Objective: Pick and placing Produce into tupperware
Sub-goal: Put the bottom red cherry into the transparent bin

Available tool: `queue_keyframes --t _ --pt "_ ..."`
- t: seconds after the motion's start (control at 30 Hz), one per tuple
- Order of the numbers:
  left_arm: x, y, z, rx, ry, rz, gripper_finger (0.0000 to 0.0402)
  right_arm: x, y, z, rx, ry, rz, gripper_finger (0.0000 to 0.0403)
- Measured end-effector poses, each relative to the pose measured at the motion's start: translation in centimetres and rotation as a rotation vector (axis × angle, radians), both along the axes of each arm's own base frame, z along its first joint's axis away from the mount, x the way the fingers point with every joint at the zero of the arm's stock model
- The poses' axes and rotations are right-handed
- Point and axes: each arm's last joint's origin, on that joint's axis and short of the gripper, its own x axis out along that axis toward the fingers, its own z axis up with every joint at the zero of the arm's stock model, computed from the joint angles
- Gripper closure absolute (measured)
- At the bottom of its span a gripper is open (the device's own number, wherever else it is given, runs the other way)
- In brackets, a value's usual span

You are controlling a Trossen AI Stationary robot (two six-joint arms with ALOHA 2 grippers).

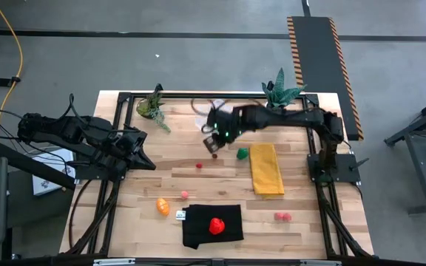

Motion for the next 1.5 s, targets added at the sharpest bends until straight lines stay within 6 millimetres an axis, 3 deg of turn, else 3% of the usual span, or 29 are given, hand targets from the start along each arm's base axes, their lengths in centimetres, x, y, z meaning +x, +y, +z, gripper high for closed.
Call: queue_keyframes --t 0.23,0.47,0.83,1.5 --pt "0.1 0.4 0.0 0.056 -0.008 0.123 0.0401 -1.2 -6.2 0.1 0.006 -0.031 0.033 0.0316" --pt "0.1 0.6 0.0 0.108 -0.016 0.178 0.0401 -2.3 -9.5 0.2 -0.021 -0.045 0.058 0.0316" --pt "0.1 1.0 0.0 0.157 -0.018 0.305 0.0401 -2.3 -11.8 0.4 -0.095 -0.133 0.121 0.0316" --pt "0.1 1.3 0.0 0.119 -0.018 0.419 0.0401 -1.0 -13.6 -4.1 -0.030 -0.054 0.182 0.0316"
